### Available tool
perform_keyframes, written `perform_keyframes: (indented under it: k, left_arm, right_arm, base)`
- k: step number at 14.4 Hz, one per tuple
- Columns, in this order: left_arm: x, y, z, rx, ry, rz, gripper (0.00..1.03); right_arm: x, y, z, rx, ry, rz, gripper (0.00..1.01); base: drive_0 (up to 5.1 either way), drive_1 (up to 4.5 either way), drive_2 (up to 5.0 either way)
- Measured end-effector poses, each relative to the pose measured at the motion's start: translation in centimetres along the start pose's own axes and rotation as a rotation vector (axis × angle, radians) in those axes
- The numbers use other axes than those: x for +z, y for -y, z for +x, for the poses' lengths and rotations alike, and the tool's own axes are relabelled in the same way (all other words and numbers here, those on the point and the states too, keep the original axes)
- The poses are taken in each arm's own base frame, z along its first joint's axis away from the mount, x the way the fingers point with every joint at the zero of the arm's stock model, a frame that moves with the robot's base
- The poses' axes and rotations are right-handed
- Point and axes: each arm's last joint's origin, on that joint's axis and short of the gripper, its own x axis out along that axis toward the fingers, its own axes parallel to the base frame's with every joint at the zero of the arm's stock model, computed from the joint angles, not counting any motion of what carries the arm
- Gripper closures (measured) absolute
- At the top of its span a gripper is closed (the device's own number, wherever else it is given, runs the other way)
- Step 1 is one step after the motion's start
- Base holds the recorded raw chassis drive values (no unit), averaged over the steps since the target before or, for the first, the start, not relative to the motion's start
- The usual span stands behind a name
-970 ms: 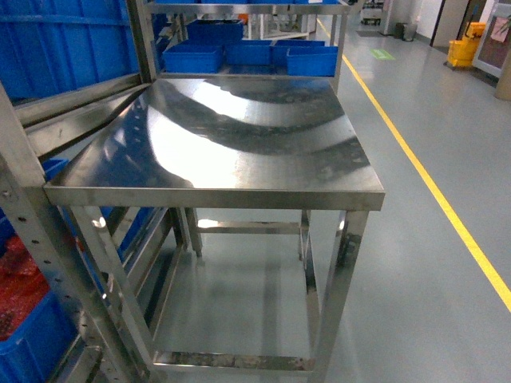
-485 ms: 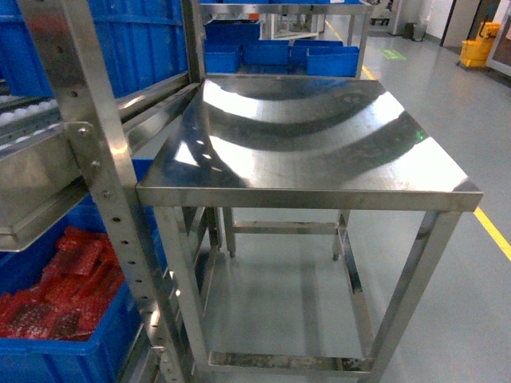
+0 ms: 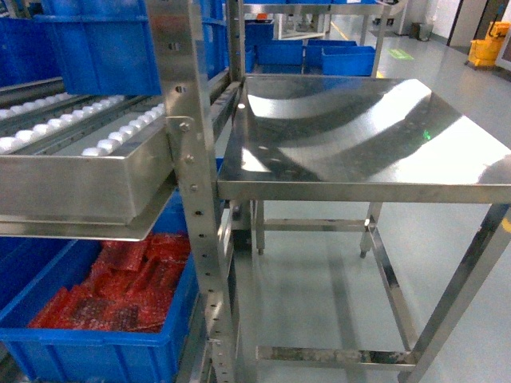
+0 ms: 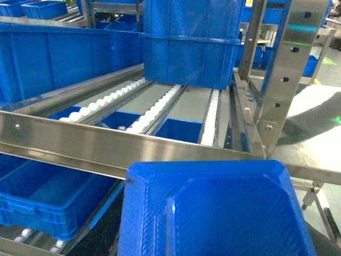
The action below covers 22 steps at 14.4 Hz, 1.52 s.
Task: Pick blue part to blue bin on bottom shelf
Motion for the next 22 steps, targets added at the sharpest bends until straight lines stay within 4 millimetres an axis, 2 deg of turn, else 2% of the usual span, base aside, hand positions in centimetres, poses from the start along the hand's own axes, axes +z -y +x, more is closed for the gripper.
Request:
perform_keyframes:
  k: [22]
  left_arm:
    - [-0.01, 0.0, 0.01, 0.001, -0.001, 0.001, 0.6]
  right_arm:
    - [0.01, 0.0, 0.0, 0.0, 0.001, 0.0, 0.03]
  base:
    - [-5.0, 2.27, 2.6]
